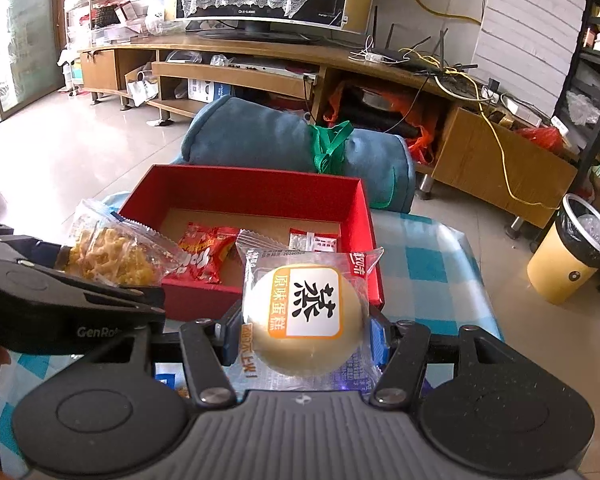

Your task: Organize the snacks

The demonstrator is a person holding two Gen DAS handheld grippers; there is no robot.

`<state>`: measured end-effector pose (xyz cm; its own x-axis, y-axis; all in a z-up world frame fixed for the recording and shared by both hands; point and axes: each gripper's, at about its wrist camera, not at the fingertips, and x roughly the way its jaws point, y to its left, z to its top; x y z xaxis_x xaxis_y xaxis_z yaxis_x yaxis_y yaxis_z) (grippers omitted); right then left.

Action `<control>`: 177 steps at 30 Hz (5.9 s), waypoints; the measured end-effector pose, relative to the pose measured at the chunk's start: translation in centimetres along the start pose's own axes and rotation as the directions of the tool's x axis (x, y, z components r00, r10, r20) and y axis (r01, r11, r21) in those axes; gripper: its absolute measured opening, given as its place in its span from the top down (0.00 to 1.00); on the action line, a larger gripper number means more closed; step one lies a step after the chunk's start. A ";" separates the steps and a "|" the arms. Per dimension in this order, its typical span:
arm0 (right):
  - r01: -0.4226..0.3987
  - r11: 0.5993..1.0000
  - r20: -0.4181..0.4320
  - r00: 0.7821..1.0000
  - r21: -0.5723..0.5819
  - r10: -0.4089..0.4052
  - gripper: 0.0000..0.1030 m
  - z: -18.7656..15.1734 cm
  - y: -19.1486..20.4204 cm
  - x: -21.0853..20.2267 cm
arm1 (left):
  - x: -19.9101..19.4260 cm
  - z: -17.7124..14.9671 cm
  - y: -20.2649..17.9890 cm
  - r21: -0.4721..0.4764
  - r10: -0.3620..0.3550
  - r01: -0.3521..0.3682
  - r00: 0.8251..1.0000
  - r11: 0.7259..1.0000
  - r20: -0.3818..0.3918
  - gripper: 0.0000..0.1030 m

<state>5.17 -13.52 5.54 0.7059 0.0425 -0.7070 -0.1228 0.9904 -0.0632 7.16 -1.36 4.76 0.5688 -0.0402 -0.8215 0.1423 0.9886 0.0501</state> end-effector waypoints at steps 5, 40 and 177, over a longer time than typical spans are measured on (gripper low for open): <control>0.005 1.000 0.006 1.000 -0.001 -0.005 0.47 0.7 -0.2 0.5 | 0.3 0.9 0.0 -0.003 0.010 -0.010 1.000 1.000 0.007 0.22; -0.027 0.999 -0.051 0.998 0.023 0.028 0.47 5.9 -2.2 11.1 | 8.6 7.2 0.0 -0.058 0.080 -0.083 0.995 0.995 -0.055 0.23; -0.051 0.998 -0.204 0.977 0.047 0.059 0.41 -5.1 -4.8 3.7 | 5.6 -7.6 0.0 -0.270 -0.112 0.035 0.955 0.962 -0.276 0.23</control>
<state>4.85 -18.80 -0.38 0.5403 0.0734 -0.8382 -0.1253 0.9921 0.0061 4.22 -0.48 -4.17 0.3037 -0.1093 -0.9465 -0.0614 0.9891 -0.1339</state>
